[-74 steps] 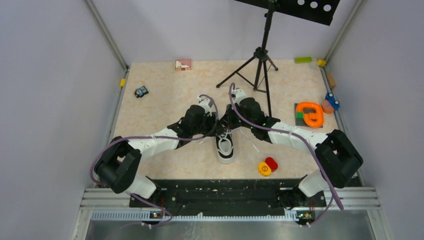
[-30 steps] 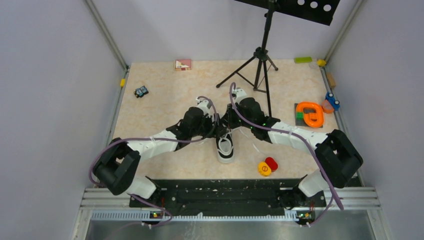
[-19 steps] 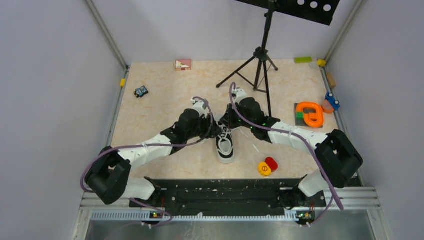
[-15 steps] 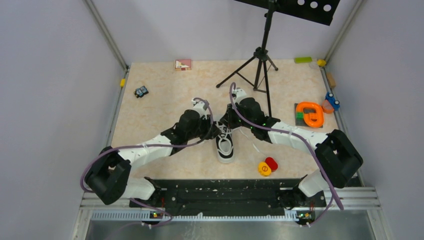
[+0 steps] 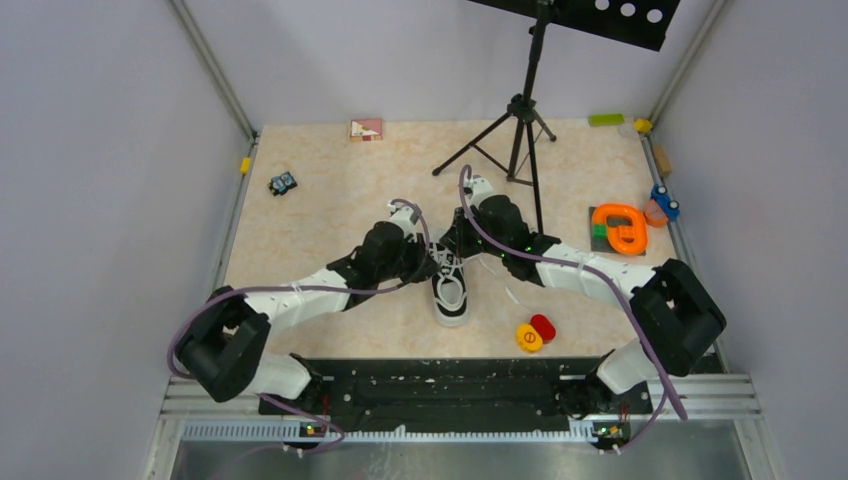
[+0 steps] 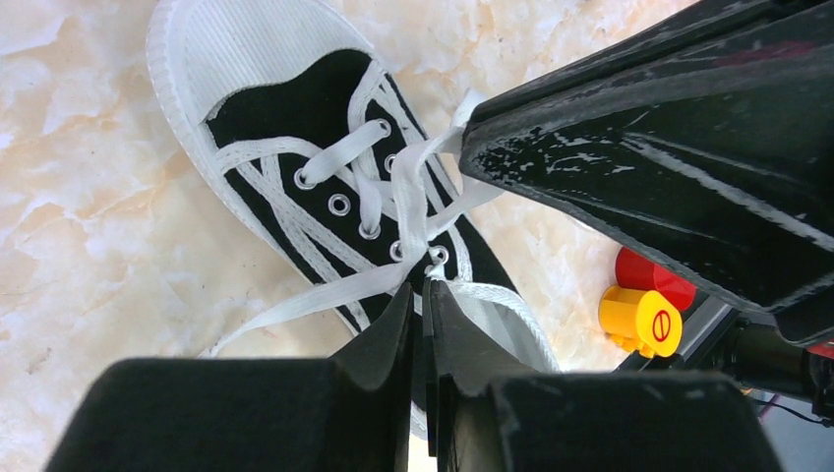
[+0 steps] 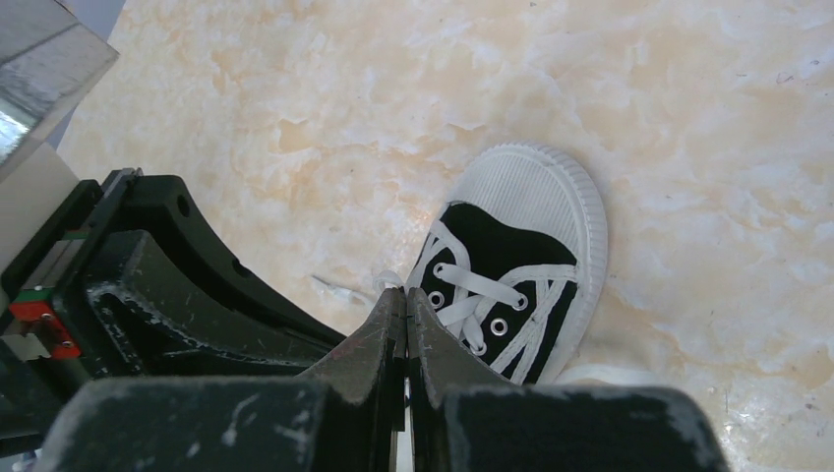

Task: Tie the shoes
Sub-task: Wrap the shoelace around the shoelace.

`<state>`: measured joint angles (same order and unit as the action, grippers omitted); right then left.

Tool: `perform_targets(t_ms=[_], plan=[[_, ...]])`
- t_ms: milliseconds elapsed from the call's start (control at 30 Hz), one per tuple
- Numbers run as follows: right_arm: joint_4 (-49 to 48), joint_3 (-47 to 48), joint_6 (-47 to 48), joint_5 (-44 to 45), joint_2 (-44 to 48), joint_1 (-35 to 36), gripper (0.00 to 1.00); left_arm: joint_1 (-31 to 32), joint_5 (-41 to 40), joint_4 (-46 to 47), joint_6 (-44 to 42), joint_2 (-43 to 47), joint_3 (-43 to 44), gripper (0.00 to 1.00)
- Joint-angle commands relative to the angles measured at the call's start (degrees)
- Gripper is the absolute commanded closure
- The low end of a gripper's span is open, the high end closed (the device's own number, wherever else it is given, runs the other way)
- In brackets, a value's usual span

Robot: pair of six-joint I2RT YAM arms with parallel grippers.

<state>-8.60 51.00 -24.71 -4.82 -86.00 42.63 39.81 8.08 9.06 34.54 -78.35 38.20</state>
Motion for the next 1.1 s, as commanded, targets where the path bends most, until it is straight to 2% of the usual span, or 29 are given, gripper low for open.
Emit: perform_targets(t_ms=[0, 133, 267, 733, 1067], plan=[[-3.36, 0.07, -0.48, -0.42, 1.46, 0.70, 1.00, 0.23, -0.28, 1.70, -0.87, -0.25, 1.03, 0.86], [-3.70, -0.18, -0.63, -0.37, 1.41, 0.70, 1.00, 0.18, -2.69, 0.23, -1.35, 2.53, 0.49, 0.69], [-4.09, -0.38, -0.78, -0.42, 1.36, 0.70, 1.00, 0.18, -3.58, -1.28, -2.38, 4.05, 0.06, 0.61], [-3.87, 0.15, -0.78, -0.77, 0.97, 0.70, 1.00, 0.19, -4.59, -1.39, -4.18, 1.03, 2.13, 0.60], [-3.79, 0.24, -0.79, -0.77, 0.87, 0.70, 1.00, 0.22, -2.26, -0.07, -4.49, -1.90, 3.80, 0.63]])
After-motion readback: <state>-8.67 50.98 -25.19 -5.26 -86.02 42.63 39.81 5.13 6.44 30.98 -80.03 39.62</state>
